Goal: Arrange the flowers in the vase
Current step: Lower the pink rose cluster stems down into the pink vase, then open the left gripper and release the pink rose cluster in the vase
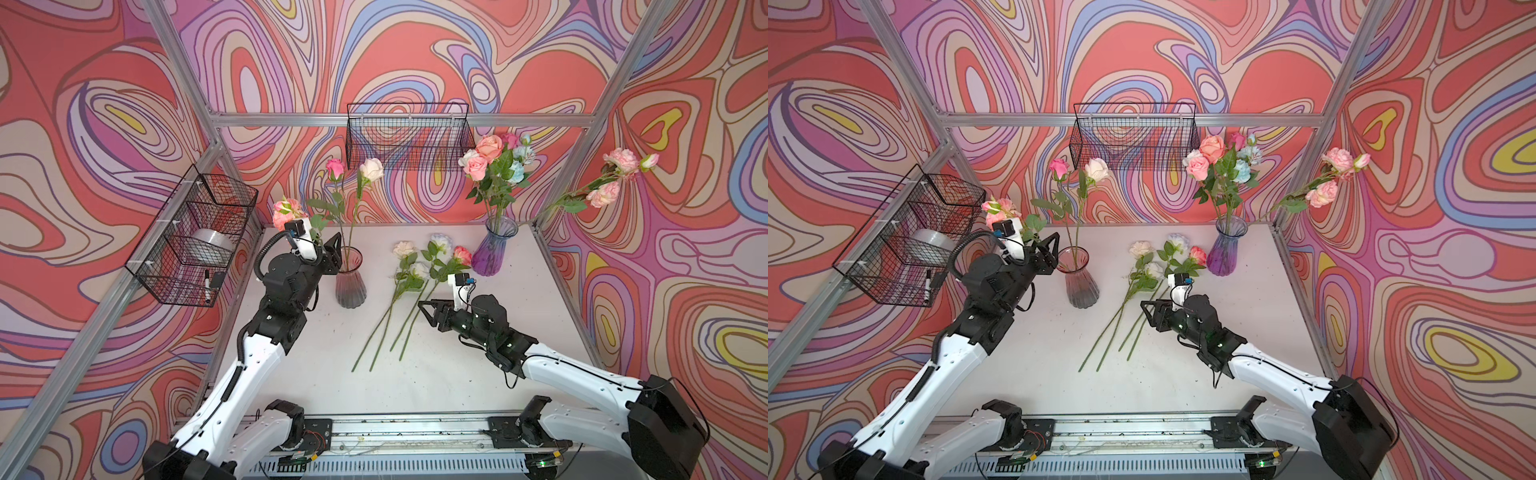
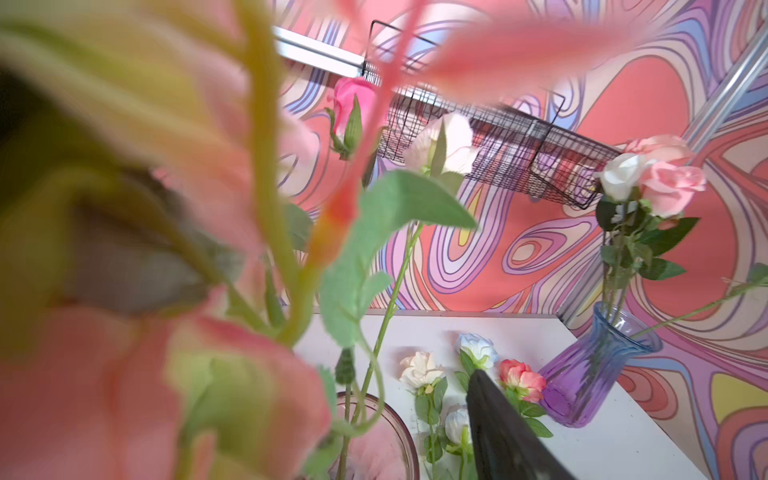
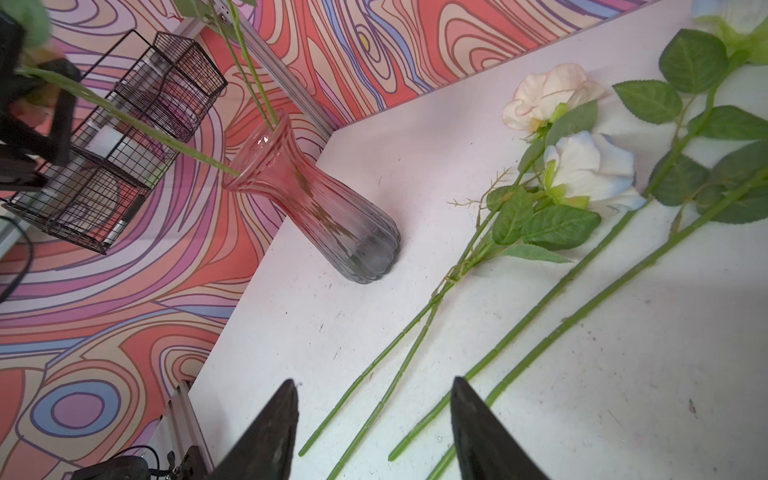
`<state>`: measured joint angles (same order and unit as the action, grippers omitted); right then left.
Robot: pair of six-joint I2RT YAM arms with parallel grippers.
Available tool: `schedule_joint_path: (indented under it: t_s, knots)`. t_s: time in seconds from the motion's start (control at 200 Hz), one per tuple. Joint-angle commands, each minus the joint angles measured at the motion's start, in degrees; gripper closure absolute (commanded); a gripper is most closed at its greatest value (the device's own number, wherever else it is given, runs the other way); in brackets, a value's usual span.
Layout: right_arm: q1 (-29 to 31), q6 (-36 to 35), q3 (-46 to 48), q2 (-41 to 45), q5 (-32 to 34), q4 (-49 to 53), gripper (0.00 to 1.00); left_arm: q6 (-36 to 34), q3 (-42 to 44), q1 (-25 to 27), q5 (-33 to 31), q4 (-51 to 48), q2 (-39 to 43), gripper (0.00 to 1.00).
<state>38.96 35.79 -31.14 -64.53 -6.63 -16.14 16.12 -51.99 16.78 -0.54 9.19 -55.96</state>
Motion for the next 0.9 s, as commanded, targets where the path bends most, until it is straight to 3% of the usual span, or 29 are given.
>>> schedule_joint_path:
  t_s: [0.0, 0.19, 0.456, 0.701, 0.761, 0.896]
  knots:
    - [-0.2, -0.5, -1.8, 0.4, 1.4, 1.5, 0.40, -1.7, -3.1, -0.1, 3.0, -8.9, 4.1, 0.36]
    - [-0.3, -0.7, -3.2, -0.2, 1.0, 2.5, 0.40, -3.0, -5.6, -0.1, 2.5, -15.8, 6.2, 0.34]
    - [-0.3, -0.8, -4.0, 0.3, 0.8, 3.8, 0.41, -3.9, -8.8, -0.2, 4.1, -13.9, -4.6, 0.36]
    - [-0.3, -1.6, -3.2, 2.4, 1.7, 5.3, 0.39, -6.7, -24.9, -0.3, 7.2, -34.2, -15.4, 0.21]
    - [-0.3, -2.2, -3.2, 2.3, 1.5, 5.4, 0.39, -7.1, -24.8, -0.3, 9.1, -36.3, -15.9, 0.07]
    - [-0.3, -2.9, -3.1, 1.5, 0.9, 4.9, 0.39, -5.6, -19.1, -0.3, 10.2, -33.5, -15.0, 0.03]
